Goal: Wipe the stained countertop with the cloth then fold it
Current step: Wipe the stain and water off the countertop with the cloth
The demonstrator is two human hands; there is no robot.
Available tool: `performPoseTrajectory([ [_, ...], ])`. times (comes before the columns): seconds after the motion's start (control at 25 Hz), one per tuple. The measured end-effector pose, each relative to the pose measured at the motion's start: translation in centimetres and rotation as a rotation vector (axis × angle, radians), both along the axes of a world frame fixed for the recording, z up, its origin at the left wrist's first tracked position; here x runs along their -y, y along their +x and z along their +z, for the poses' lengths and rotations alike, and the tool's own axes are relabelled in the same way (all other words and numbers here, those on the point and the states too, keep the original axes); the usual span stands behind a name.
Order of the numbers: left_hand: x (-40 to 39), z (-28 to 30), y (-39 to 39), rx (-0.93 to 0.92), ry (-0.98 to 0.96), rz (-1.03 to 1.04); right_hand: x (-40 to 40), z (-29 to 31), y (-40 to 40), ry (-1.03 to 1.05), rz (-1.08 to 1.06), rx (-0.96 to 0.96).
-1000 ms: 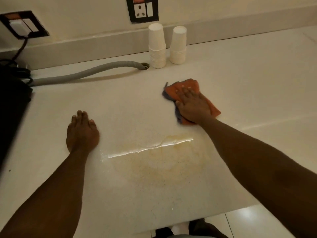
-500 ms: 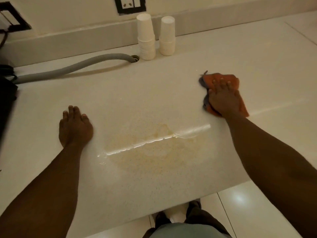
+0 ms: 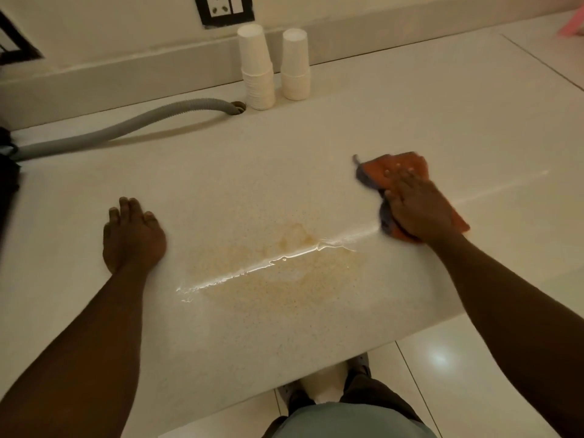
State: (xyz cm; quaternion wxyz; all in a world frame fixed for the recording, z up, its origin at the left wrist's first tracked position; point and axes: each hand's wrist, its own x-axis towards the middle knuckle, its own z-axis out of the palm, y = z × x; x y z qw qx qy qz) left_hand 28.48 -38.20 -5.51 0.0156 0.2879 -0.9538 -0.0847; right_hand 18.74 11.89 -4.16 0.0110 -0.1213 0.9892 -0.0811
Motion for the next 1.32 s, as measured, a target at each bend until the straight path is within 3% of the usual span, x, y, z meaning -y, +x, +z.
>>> performPoseTrajectory([
  [0.08,-0.1,-0.1,-0.1,-0.003,-0.001,-0.009,0.2,-0.3,-1.2,-0.007,-0.167,0.035],
  [0.16,-0.1,0.0,-0.1,0.000,0.010,-0.012,3.7,0.1,-1.2,-0.014,-0.150,0.011],
  [0.32,0.1,0.0,0.1,-0.003,0.014,-0.013,10.1,0.3,3.0,-0.010,0.186,0.072],
  [0.48,0.1,0.2,0.3,-0.003,0.029,-0.012,6.3,0.6,8.3,0.016,0.457,0.088],
  [0.64,-0.3,0.5,0.5,-0.002,0.044,-0.021,2.0,0.4,3.4,-0.019,0.105,0.044],
  [0.76,-0.9,1.3,1.3,0.005,0.072,-0.040,6.9,0.7,0.0,-0.017,0.021,0.036],
  [0.84,-1.1,1.3,2.3,0.010,0.083,-0.051,12.0,0.9,0.1,-0.020,0.139,0.056],
  [0.96,-0.8,1.1,3.9,0.013,0.092,-0.055,17.1,0.9,4.3,0.029,0.505,0.102],
  [1.04,-0.6,1.2,5.3,0.032,0.093,-0.053,16.5,1.3,7.3,0.052,0.753,0.137],
  [1.12,-0.6,1.3,6.8,0.050,0.080,-0.056,14.2,1.5,6.9,0.044,0.845,0.139],
  [1.32,-1.4,1.3,9.6,0.030,0.073,-0.026,14.2,0.5,-0.7,-0.014,0.374,0.065],
])
